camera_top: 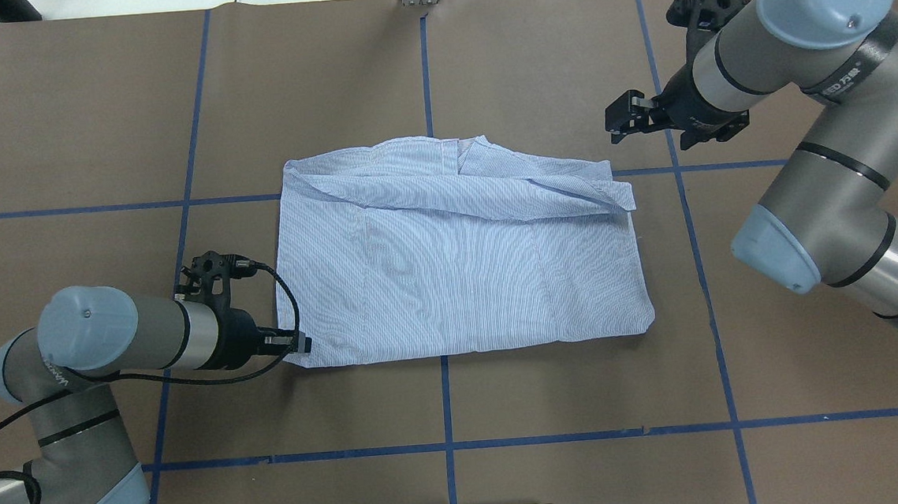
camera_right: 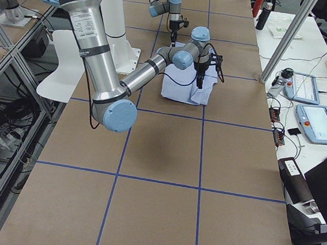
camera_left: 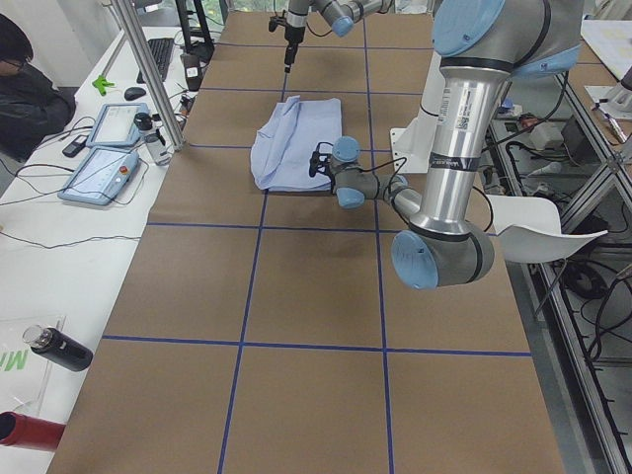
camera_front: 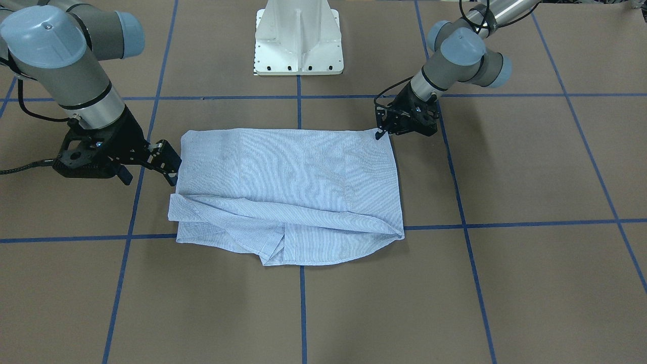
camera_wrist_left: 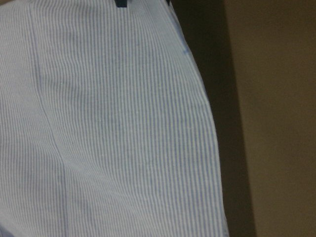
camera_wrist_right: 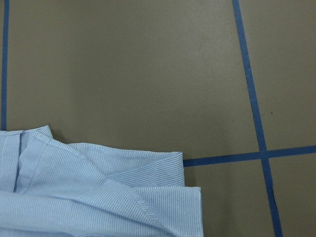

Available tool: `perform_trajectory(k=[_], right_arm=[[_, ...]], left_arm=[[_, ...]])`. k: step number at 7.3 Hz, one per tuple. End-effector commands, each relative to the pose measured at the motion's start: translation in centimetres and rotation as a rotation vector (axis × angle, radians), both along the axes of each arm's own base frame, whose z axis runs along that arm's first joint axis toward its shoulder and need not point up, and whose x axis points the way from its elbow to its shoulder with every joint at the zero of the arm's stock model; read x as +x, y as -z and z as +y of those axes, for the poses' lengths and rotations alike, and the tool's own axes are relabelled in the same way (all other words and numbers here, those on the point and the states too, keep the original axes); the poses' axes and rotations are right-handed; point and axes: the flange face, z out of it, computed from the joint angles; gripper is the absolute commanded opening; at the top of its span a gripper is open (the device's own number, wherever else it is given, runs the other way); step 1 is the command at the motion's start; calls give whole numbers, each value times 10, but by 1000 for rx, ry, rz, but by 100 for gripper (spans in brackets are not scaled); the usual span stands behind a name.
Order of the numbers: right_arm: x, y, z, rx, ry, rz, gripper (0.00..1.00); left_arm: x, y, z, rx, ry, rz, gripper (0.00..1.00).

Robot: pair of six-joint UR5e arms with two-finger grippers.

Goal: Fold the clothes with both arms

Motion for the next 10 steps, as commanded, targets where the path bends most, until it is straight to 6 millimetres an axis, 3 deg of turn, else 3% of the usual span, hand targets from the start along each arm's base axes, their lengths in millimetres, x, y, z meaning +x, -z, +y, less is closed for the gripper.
perform_trajectory(k=[1, 3, 4, 5, 7, 8, 10], right_arm=[[-2, 1, 1, 0, 2, -1, 100], [-2, 2, 2, 1, 3, -3, 100], [-3, 4, 2, 3, 4, -5, 100], [-2, 7, 4, 8, 5, -11, 100], [-9, 14, 10, 17, 16, -19, 100], [-12, 18, 14, -1, 5, -33, 100], [-16, 31, 26, 8, 8, -54, 100]], left_arm=[[-43, -15, 13, 6, 1, -22, 0], [-72, -32, -32, 112, 25, -166, 0], [-93, -42, -67, 161, 43, -257, 0], [-110, -34, -134, 221, 88, -326, 0], [-95, -35, -250, 245, 115, -424, 0], [-88, -35, -296, 264, 121, -466, 0], [-62, 0, -365, 279, 150, -470, 0]])
